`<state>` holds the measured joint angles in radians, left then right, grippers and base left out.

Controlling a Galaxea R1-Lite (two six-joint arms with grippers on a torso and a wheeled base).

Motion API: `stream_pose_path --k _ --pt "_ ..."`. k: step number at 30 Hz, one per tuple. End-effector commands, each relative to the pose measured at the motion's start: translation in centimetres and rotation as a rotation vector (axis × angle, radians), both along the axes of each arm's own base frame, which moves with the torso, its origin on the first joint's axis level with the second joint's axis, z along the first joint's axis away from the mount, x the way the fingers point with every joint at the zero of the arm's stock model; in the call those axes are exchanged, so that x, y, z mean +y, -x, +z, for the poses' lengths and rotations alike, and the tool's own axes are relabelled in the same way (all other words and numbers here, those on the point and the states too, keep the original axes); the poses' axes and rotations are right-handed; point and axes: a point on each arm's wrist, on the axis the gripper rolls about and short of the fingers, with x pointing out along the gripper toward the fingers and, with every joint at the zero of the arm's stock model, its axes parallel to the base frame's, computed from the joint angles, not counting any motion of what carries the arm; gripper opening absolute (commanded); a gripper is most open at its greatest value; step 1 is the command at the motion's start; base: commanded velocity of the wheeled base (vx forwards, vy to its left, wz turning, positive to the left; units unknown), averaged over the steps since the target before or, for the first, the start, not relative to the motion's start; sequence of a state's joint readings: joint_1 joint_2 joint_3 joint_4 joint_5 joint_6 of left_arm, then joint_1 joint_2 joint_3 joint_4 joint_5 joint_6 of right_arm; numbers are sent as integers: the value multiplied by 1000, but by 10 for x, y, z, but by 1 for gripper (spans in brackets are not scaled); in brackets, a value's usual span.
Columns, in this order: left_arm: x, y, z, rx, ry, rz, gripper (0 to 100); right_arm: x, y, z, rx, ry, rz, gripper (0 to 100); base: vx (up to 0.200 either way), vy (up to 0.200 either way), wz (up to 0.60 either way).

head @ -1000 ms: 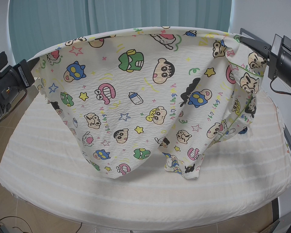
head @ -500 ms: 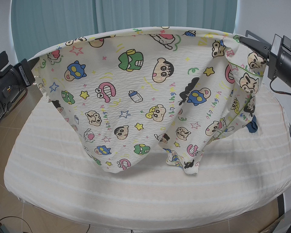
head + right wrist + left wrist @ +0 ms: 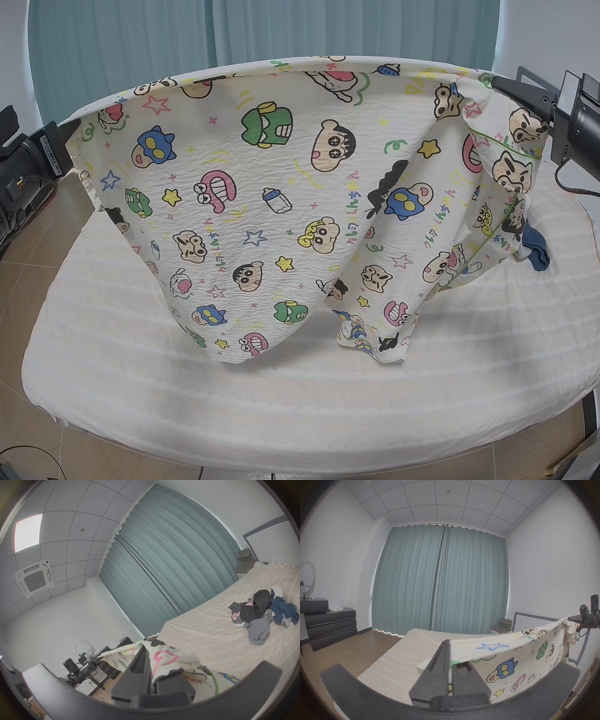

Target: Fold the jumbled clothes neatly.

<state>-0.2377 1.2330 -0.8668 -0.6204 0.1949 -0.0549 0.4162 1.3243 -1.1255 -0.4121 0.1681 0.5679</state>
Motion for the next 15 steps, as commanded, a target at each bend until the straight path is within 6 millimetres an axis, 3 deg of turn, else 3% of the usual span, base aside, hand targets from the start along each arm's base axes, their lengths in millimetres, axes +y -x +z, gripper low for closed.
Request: stream_pose_path --k 1,15 --pt "0 -1 0 1 0 3 0 1 -1 0 1 3 9 0 0 200 0" --pt "1 -3 -1 4 0 10 0 1 -1 3 -10 1 29 0 0 200 0"
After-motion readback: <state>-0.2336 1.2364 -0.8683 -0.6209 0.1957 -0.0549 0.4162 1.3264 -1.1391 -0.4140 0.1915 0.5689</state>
